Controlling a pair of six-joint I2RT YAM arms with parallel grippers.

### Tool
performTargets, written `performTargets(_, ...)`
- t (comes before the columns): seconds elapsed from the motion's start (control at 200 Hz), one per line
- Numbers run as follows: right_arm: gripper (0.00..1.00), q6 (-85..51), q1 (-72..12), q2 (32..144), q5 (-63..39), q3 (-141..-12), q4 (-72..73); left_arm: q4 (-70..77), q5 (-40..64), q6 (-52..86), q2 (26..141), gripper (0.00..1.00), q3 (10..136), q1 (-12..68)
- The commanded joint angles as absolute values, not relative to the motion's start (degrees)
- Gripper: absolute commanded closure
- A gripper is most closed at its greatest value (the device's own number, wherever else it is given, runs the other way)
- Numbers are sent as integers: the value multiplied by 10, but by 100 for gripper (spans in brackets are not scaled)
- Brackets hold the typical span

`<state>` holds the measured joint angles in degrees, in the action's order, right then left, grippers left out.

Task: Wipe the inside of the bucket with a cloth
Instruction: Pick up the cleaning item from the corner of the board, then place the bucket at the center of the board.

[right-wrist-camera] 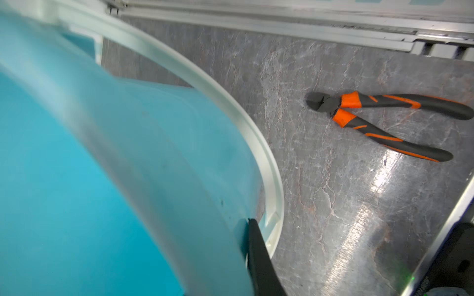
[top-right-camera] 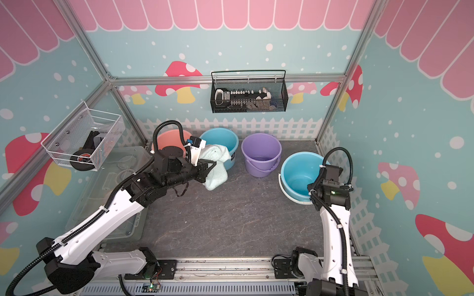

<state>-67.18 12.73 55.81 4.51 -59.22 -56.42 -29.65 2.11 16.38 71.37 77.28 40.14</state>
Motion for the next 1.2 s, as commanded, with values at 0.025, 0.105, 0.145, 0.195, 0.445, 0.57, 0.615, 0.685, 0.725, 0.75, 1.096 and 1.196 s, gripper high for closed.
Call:
performTargets(0.025,100,-535,78,553,-69,-572,-540,-311,-6,180,704,100,792,391)
performTargets(0.105,100,-496,14,560,-74,-575,-537,-314,-9,183,704,100,797,386)
performTargets(0.145,100,-489,-19,565,-68,-582,-540,-317,-9,184,704,100,799,383)
performTargets(0.195,100,-483,-58,571,-73,-589,-535,-320,-12,185,704,100,802,381)
performTargets(0.445,100,-469,-210,679,-84,-642,-520,-340,-25,183,699,100,818,373)
performTargets(0.57,100,-447,-275,758,-73,-706,-552,-343,-21,184,695,100,818,372)
performTargets(0.615,100,-435,-298,788,-64,-733,-568,-344,-20,186,693,100,817,371)
performTargets(0.685,100,-421,-328,824,-58,-761,-575,-344,-21,188,690,100,813,371)
performTargets(0.725,100,-414,-339,841,-63,-771,-573,-344,-22,188,688,100,812,371)
performTargets(0.75,100,-408,-345,850,-68,-775,-569,-344,-22,188,688,100,812,371)
performTargets(1.096,59,-377,-361,865,-59,-791,-561,-345,47,189,696,100,813,372)
performTargets(1.196,48,-366,-361,843,-45,-804,-579,-338,70,190,699,100,810,372)
